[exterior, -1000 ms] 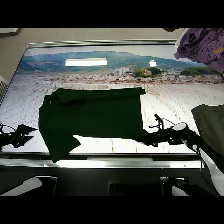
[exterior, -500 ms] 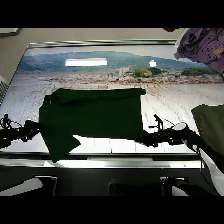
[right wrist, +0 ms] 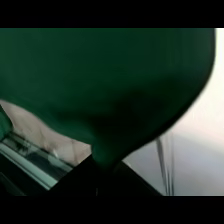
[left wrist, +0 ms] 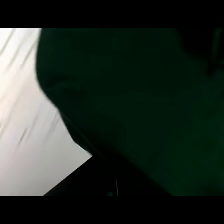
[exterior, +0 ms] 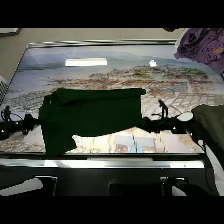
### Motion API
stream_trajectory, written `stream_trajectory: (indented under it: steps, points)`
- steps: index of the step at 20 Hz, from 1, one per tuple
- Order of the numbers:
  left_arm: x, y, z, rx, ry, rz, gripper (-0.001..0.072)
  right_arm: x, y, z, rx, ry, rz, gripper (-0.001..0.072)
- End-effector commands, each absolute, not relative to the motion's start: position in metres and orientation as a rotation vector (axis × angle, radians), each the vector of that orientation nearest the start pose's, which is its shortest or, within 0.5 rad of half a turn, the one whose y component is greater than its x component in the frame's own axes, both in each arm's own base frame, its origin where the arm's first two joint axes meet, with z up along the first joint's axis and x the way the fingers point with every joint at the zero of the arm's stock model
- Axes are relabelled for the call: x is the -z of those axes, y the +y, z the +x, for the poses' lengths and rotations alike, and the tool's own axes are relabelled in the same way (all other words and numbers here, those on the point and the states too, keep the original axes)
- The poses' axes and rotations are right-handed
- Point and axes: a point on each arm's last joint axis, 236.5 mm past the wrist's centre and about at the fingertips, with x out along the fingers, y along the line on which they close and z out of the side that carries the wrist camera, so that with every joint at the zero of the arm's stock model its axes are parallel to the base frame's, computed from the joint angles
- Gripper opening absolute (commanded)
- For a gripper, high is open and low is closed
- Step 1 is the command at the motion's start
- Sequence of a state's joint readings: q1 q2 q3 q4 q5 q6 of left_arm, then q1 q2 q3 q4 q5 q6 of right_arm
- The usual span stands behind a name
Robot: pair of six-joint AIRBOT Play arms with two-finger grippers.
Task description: Fold the clothes and pants, and hang the long-sleeved shirts on hangers.
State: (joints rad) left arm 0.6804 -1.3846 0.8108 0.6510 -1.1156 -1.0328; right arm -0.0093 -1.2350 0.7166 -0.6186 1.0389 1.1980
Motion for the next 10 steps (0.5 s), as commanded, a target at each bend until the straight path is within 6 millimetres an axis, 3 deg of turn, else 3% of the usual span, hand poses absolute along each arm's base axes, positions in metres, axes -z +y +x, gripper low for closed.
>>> stream_trajectory:
  steps: [1, 4, 6, 8, 10]
  points:
    - [-0.025, 0.053, 0.401, 0.255, 0.969, -0.902, 0.0017, -0.038, 0.156, 0.376, -0.53, 1.099, 0.615, 0.003]
    - [-0.139, 0.039, 0.449, 0.34, 0.793, -0.716, 0.0017, -0.13, 0.146, 0.418, -0.556, 0.903, 0.468, 0.003]
    - [-0.23, 0.025, 0.461, 0.372, 0.644, -0.587, 0.0017, -0.202, 0.141, 0.43, -0.575, 0.772, 0.366, 0.003]
    - [-0.322, 0.015, 0.448, 0.349, 0.49, -0.443, 0.0017, -0.281, 0.138, 0.423, -0.591, 0.636, 0.268, 0.003]
    - [-0.402, 0.015, 0.415, 0.271, 0.338, -0.335, 0.0017, -0.36, 0.131, 0.4, -0.577, 0.47, 0.167, 0.003]
